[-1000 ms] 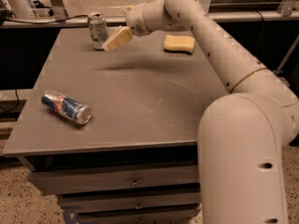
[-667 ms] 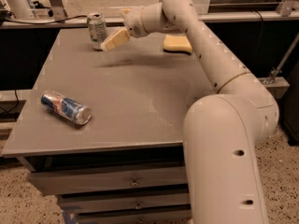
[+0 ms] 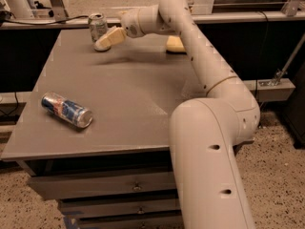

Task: Move 7up can near sponge

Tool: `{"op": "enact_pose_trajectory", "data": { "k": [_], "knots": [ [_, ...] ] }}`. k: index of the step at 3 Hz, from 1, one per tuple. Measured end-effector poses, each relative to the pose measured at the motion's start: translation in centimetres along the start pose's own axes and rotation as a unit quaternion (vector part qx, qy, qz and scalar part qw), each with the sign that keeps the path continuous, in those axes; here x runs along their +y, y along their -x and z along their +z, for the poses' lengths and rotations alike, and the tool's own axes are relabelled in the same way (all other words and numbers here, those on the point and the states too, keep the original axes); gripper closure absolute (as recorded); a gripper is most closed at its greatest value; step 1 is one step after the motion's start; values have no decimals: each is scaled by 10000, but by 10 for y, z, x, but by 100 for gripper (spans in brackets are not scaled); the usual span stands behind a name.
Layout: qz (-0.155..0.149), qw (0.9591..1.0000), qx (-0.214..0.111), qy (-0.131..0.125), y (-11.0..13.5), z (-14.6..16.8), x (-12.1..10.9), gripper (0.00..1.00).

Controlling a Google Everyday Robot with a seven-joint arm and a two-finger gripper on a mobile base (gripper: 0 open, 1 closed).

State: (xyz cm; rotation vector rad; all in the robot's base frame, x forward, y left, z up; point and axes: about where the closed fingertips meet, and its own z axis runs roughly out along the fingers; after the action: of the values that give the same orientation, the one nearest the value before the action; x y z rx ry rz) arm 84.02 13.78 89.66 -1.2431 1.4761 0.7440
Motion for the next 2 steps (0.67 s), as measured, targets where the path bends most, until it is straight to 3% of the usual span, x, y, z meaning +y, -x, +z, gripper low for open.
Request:
{"op": "enact_pose_trajectory", "data": {
  "k": [2],
  "knots": [
    [835,9964,-110,-137,7,18,-7,41]
  ]
}}
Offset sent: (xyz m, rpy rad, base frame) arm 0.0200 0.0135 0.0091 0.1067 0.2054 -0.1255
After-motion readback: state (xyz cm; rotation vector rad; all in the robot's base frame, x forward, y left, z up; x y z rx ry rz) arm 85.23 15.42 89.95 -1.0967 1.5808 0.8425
